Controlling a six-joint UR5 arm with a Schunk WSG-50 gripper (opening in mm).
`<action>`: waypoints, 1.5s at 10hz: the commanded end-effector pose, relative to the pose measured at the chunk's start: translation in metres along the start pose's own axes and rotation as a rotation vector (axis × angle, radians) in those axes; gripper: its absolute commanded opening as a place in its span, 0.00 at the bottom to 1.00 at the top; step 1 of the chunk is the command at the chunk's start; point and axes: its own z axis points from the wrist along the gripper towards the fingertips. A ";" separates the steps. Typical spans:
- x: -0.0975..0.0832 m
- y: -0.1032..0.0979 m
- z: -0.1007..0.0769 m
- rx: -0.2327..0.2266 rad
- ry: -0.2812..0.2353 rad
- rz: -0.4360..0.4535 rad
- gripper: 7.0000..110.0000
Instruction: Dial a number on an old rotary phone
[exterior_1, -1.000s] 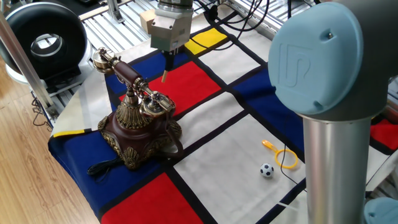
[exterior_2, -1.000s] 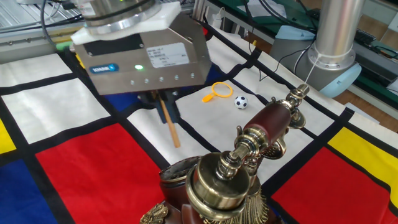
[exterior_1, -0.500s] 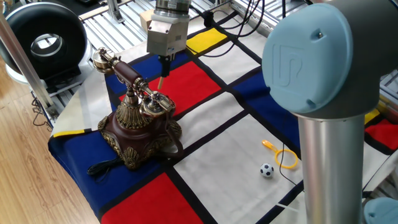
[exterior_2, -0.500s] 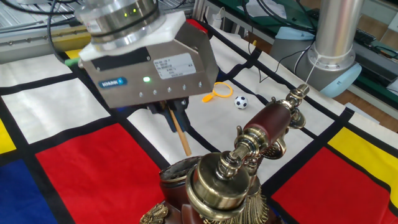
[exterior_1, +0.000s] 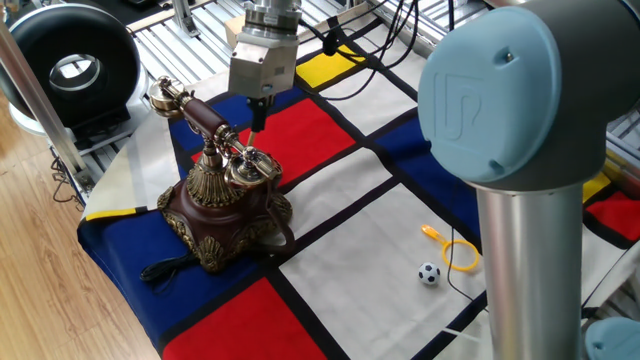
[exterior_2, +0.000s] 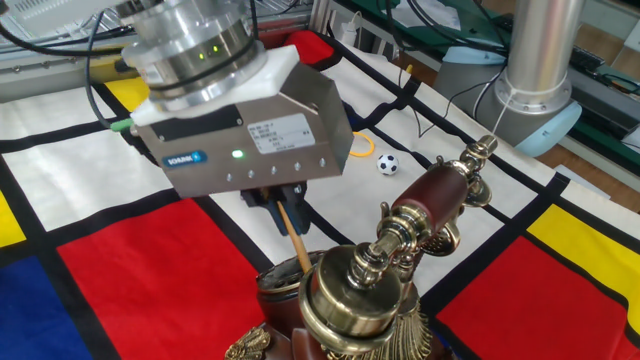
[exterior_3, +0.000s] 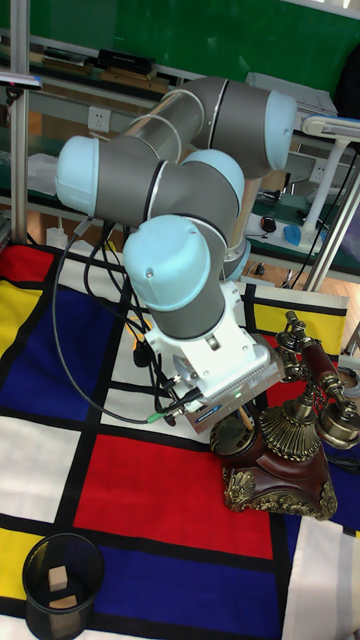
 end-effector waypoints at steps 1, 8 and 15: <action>0.000 0.003 0.002 -0.007 0.003 0.015 0.00; 0.015 0.005 -0.007 -0.012 0.036 0.018 0.00; 0.008 0.004 0.000 -0.016 0.029 0.022 0.00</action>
